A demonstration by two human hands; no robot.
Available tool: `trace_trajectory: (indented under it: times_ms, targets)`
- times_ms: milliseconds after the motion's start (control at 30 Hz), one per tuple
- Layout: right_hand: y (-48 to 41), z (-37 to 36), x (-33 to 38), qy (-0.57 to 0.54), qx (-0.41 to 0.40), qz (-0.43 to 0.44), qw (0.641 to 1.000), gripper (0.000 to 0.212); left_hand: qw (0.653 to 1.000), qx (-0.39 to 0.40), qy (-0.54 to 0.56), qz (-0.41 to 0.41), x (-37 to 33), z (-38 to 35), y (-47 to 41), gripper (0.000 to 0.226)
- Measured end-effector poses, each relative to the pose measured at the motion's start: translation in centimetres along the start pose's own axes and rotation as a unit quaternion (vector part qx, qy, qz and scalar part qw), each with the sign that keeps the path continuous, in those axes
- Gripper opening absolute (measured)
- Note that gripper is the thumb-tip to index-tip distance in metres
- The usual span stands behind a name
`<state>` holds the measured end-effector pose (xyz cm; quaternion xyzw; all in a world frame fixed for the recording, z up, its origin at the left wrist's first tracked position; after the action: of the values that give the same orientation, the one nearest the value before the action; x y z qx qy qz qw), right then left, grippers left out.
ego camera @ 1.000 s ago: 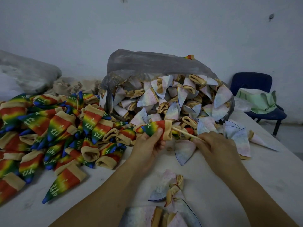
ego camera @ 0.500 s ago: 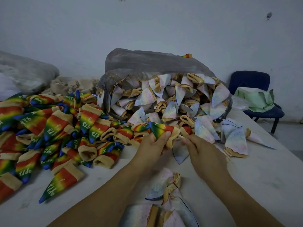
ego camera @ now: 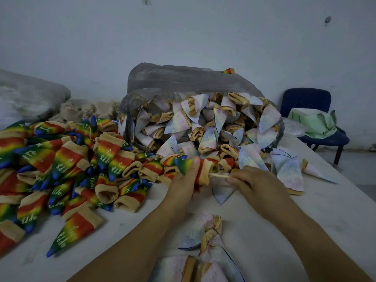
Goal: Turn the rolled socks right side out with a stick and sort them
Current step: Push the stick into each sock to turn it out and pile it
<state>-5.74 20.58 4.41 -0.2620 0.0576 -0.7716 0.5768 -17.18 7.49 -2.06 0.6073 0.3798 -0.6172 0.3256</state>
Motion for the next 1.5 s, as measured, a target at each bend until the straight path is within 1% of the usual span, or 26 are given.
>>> trace_trajectory:
  times_ms: [33,67,133,167,233,300,367,467,533,600,700,800,833,900,967,1000,1033,1100,1167,1233,1267,1333,1400,1433,1467,1500]
  targets:
    - [0.1,-0.2,0.8,-0.006,0.002,0.014,1.000,0.025,1.000,0.011,0.001,-0.006,0.0,-0.4,0.1,0.070]
    - [0.1,-0.6,1.7,-0.015,0.004,0.023,1.000,0.025,1.000,0.024,0.003,-0.013,-0.1,-0.8,0.2,0.067]
    - [0.4,-1.3,3.2,-0.025,-0.012,0.025,0.999,0.023,0.999,0.037,0.000,-0.031,-0.5,-1.4,0.4,0.053]
    - [0.5,-1.4,3.6,-0.023,-0.029,0.019,0.999,0.022,0.998,0.039,-0.012,-0.040,-0.8,-1.5,0.3,0.051]
    - [0.9,-1.6,4.0,-0.009,-0.050,0.002,0.999,0.023,0.996,0.050,-0.053,-0.059,-1.2,-1.5,0.2,0.061]
    - [1.1,-1.8,3.6,0.003,-0.052,-0.019,0.998,0.027,0.992,0.064,-0.082,-0.070,-1.6,-1.8,0.3,0.069]
    - [1.0,-2.1,3.2,0.008,-0.047,-0.033,0.998,0.029,0.991,0.075,-0.087,-0.073,-1.6,-2.1,0.4,0.072]
    - [0.7,-2.1,2.0,-0.024,-0.041,-0.052,0.998,0.028,0.991,0.089,-0.075,-0.063,-1.1,-2.3,0.6,0.079]
    - [0.3,-1.8,0.7,-0.051,-0.037,-0.067,0.996,0.029,0.993,0.101,-0.043,-0.037,-0.4,-2.1,0.5,0.082]
    - [0.2,-1.3,0.0,-0.054,-0.046,-0.068,0.995,0.027,0.993,0.109,0.027,-0.029,-0.2,-2.0,0.3,0.080]
    - [0.2,-1.0,-1.0,-0.002,-0.032,-0.068,0.997,0.033,0.985,0.076,0.155,-0.027,-0.3,-1.3,-0.5,0.072]
    - [0.2,-0.2,-3.1,0.022,-0.003,-0.124,0.992,0.039,0.971,0.063,0.230,-0.010,-0.2,-0.8,-1.2,0.068]
    - [0.1,0.2,-3.6,0.005,-0.005,-0.146,0.989,0.036,0.968,0.064,0.243,-0.001,-0.1,-0.8,-1.2,0.065]
    - [0.0,1.3,-3.3,-0.060,-0.048,-0.163,0.984,0.027,0.967,0.066,0.246,0.015,0.0,-0.9,-1.3,0.059]
    - [0.0,1.9,-0.9,-0.097,-0.090,-0.113,0.985,0.018,0.977,0.058,0.204,0.024,0.1,-1.2,-1.2,0.056]
    - [0.0,1.6,1.0,-0.107,-0.087,-0.069,0.988,0.022,0.983,0.052,0.174,0.035,0.4,-1.4,-0.9,0.056]
    - [0.1,1.1,2.8,-0.112,-0.075,-0.022,0.991,0.030,0.986,0.049,0.152,0.051,0.7,-1.6,-0.5,0.055]
    - [0.3,-0.4,5.4,-0.081,-0.048,0.043,0.995,0.044,0.985,0.042,0.149,0.070,1.2,-1.8,0.3,0.048]
    - [0.3,-1.4,5.9,-0.025,-0.043,0.057,0.997,0.043,0.988,0.041,0.129,0.079,1.0,-2.1,0.3,0.043]
    - [0.3,-1.1,5.9,-0.001,-0.066,0.059,0.996,0.033,0.988,0.082,0.117,0.055,1.0,-2.7,0.1,0.036]
    - [0.4,-0.8,5.8,-0.004,-0.081,0.063,0.995,0.028,0.990,0.082,0.108,0.038,1.0,-2.8,-0.2,0.035]
    - [0.5,-0.2,5.5,-0.044,-0.100,0.065,0.992,0.019,0.994,0.072,0.075,0.030,1.1,-2.7,-0.7,0.034]
    - [0.2,0.1,4.1,-0.155,-0.089,0.014,0.984,0.012,0.995,0.089,0.011,0.042,0.9,-3.0,-0.4,0.052]
    - [0.0,0.0,3.1,-0.224,-0.074,-0.025,0.972,0.009,0.995,0.099,-0.008,0.018,0.5,-3.1,-0.5,0.057]
    - [0.0,-0.2,2.3,-0.286,-0.059,-0.061,0.954,0.006,0.994,0.112,0.000,-0.012,0.2,-2.8,-0.3,0.056]
    - [0.0,-0.5,1.8,-0.337,-0.045,-0.085,0.937,0.005,0.994,0.106,0.026,-0.021,0.1,-2.0,-0.3,0.052]
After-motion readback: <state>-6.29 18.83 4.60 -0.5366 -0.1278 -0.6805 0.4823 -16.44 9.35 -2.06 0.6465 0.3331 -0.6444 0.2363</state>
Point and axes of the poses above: each hand's wrist, its own y-axis away from the middle knuckle, its own z-axis out of the back of the hand, x = y × z, the point moved 10 cm from there along -y, towards the middle knuckle, and after that the axes turned 5 degrees about -z, right-handed, at the moved point
